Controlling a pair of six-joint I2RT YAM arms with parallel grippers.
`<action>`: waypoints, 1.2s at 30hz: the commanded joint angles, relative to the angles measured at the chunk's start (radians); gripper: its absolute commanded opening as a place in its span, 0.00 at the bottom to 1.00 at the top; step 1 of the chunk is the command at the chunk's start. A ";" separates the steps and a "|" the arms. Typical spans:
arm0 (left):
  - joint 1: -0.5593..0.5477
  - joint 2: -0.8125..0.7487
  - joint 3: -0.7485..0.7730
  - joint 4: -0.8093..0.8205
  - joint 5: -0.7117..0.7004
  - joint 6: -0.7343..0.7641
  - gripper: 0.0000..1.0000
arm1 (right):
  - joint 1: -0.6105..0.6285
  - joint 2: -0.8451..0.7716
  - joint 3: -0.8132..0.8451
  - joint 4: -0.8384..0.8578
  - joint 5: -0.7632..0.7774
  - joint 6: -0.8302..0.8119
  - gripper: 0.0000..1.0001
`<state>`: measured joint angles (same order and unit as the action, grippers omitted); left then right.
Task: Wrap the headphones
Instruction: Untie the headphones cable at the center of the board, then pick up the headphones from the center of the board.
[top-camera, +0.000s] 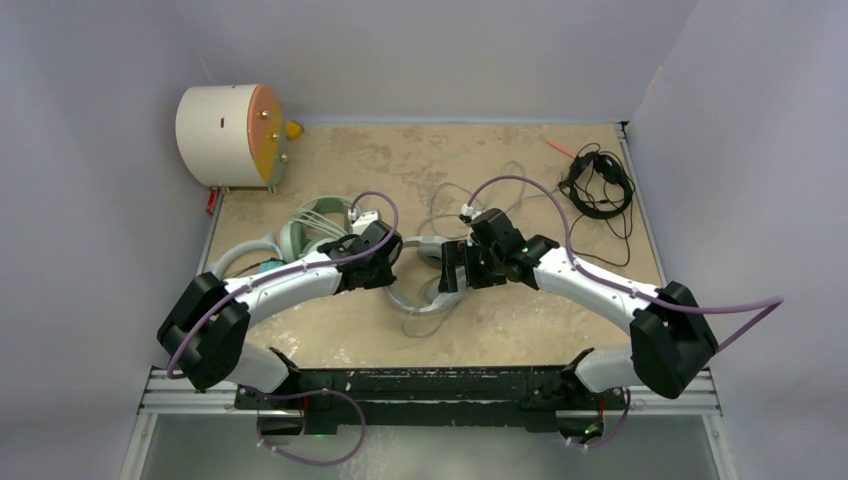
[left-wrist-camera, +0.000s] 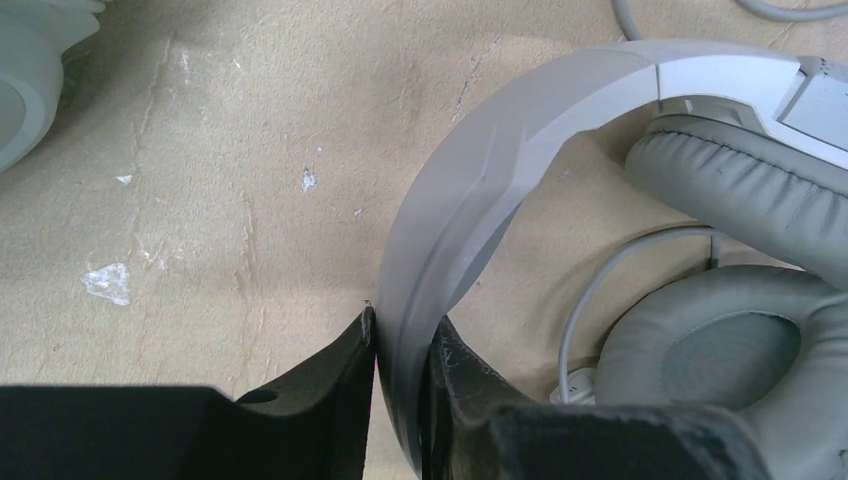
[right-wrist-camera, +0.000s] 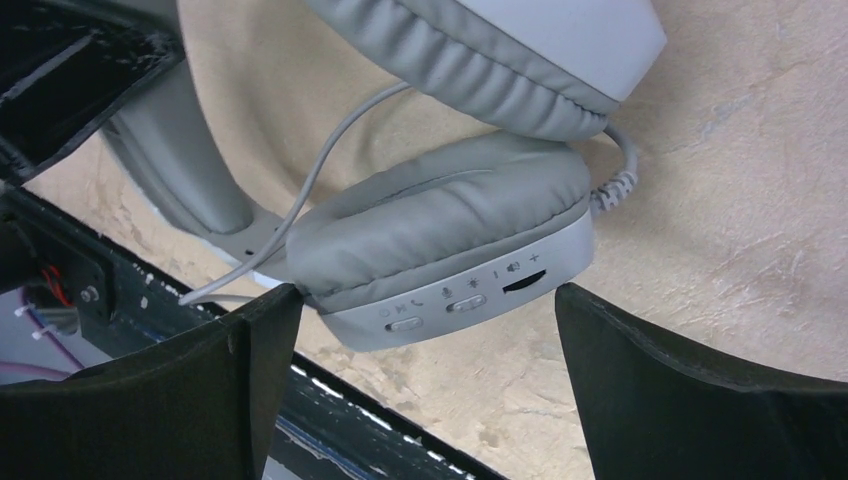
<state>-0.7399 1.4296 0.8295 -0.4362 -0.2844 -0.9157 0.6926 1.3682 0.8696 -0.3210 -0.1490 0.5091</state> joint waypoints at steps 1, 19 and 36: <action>0.002 -0.043 0.039 0.032 0.026 -0.011 0.19 | 0.000 0.014 0.020 -0.032 0.079 0.052 0.99; 0.005 -0.095 -0.027 0.010 0.074 -0.123 0.59 | -0.014 -0.002 -0.094 0.074 0.063 0.120 0.83; 0.005 -0.145 -0.202 0.161 0.139 -0.327 0.61 | -0.112 -0.071 -0.250 0.249 -0.079 0.258 0.71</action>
<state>-0.7399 1.2713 0.6357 -0.3676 -0.1772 -1.2022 0.6048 1.3010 0.6586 -0.0650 -0.2279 0.7464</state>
